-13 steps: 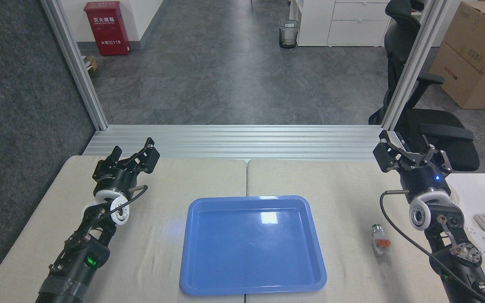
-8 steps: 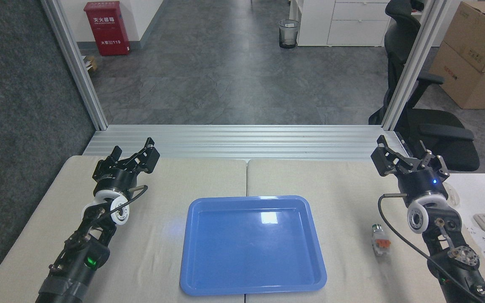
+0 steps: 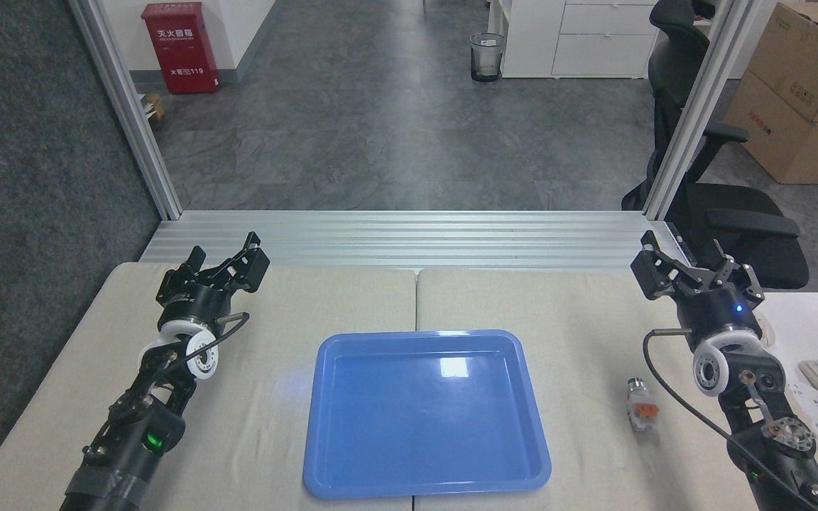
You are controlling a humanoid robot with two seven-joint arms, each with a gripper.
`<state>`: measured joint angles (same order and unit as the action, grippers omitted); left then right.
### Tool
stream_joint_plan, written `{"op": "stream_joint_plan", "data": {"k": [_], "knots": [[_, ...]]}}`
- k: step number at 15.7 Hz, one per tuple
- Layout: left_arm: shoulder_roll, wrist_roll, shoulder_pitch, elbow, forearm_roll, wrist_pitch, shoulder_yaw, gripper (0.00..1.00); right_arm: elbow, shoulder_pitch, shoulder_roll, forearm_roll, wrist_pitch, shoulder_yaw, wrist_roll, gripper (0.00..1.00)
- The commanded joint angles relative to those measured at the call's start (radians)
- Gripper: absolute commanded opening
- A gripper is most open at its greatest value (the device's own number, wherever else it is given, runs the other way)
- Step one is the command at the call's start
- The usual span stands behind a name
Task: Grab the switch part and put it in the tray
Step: 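Open the right gripper and begin moving it toward the switch part, then lower the right gripper onto the white-and-orange switch part and grasp it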
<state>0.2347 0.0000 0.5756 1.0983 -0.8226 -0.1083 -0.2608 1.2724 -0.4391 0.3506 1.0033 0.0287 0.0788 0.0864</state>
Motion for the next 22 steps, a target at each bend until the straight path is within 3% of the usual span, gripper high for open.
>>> {"op": "stream_joint_plan", "data": {"k": [1, 6, 17, 22], "knots": [[0.000, 0.000, 0.000, 0.000, 0.000, -0.001, 0.000, 1.00, 0.005, -0.001, 0.031, -0.002, -0.003, -0.002, 0.000, 0.98], [0.000, 0.000, 0.000, 0.000, 0.000, -0.001, 0.000, 1.00, 0.015, -0.010, 0.057, -0.005, -0.006, -0.033, -0.005, 0.98], [0.000, 0.000, 0.001, 0.000, 0.000, -0.001, 0.000, 1.00, 0.030, 0.003, 0.007, -0.006, -0.003, -0.030, 0.001, 0.98], [0.000, 0.002, 0.001, 0.000, 0.000, -0.001, 0.000, 1.00, 0.128, 0.158, -0.041, -0.005, 0.000, -0.031, 0.041, 0.98]]}}
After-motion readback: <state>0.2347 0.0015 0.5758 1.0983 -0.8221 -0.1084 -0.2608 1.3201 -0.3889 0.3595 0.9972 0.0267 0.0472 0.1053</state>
